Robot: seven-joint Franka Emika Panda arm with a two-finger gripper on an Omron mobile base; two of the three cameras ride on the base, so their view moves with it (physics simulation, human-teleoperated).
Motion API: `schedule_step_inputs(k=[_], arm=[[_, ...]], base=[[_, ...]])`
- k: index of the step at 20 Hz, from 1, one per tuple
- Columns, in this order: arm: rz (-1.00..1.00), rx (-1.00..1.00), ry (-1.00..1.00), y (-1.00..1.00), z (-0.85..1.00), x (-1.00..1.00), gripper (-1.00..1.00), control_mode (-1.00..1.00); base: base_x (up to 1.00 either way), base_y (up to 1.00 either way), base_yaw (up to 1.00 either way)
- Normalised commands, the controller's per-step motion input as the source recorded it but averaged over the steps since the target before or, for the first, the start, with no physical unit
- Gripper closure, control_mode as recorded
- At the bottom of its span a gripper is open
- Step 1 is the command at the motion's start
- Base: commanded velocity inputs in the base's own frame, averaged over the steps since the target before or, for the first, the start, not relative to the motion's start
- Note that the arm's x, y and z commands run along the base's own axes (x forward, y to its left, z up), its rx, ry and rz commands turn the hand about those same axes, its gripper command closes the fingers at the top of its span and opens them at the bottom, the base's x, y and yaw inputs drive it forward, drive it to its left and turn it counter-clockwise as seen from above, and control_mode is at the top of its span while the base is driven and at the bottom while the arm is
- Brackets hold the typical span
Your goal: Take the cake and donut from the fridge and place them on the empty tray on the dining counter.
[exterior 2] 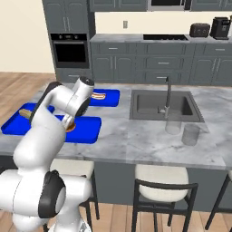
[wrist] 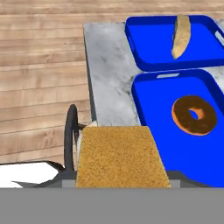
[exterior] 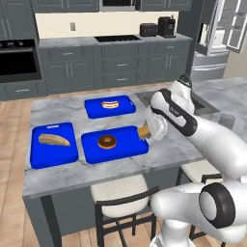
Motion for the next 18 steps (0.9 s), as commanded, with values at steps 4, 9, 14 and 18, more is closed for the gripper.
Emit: schedule_step_inputs(k=[4, 9, 14, 18], arm=[[0.0, 0.0, 0.01, 0.07, -0.29, 0.52, 1.0, -1.0], [0.0, 0.0, 0.01, 0.0, -0.24, 0.52, 1.0, -1.0], [0.0, 0.0, 0.0, 0.0, -0.32, 0.42, 1.0, -1.0], [0.0, 0.0, 0.02, 0.09, -0.34, 0.19, 1.0, -1.0]], base=[[0.0, 0.0, 0.0], [0.0, 0.0, 0.0], [0.0, 0.0, 0.0], [0.0, 0.0, 0.0]])
